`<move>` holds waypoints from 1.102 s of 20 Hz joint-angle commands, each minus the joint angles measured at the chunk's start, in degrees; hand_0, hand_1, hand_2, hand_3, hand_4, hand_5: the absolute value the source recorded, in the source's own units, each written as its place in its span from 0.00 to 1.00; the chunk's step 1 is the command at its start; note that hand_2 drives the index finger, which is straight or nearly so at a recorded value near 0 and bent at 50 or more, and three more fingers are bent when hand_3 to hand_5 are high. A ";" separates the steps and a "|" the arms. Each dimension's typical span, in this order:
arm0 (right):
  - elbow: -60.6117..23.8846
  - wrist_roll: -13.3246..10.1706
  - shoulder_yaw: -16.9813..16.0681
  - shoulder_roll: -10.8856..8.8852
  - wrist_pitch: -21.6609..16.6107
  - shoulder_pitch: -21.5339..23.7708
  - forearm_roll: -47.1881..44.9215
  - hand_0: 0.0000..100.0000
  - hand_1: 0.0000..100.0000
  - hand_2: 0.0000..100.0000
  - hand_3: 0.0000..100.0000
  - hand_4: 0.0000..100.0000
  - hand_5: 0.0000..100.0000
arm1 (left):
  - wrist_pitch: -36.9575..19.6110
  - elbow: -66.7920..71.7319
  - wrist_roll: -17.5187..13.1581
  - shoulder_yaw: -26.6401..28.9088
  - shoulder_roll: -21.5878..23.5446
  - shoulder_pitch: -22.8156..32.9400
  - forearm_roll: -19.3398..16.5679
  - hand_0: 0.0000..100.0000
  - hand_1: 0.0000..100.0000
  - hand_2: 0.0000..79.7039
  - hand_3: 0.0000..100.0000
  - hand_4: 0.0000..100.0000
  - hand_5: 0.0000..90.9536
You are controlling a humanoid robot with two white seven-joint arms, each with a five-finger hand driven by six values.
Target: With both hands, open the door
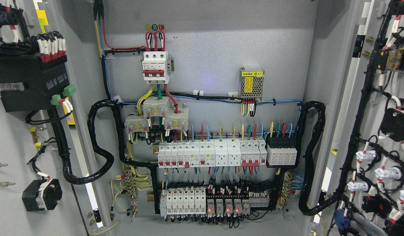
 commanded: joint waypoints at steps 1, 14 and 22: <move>-0.06 0.00 -3.87 0.88 -0.35 1.48 -1.73 0.22 0.01 0.00 0.00 0.00 0.00 | 2.58 5.00 -4.88 9.09 0.40 -0.95 3.07 0.00 0.00 0.00 0.00 0.00 0.00; 0.03 0.00 -6.42 1.76 -0.88 3.24 -5.15 0.22 0.01 0.00 0.00 0.00 0.00 | 8.64 13.97 -6.03 17.35 10.58 -4.73 10.19 0.00 0.00 0.00 0.00 0.00 0.00; 0.47 0.26 -8.00 1.85 -0.79 3.86 -5.15 0.22 0.01 0.00 0.00 0.00 0.00 | 15.31 20.57 -6.03 18.40 17.09 -8.59 15.03 0.00 0.00 0.00 0.00 0.00 0.00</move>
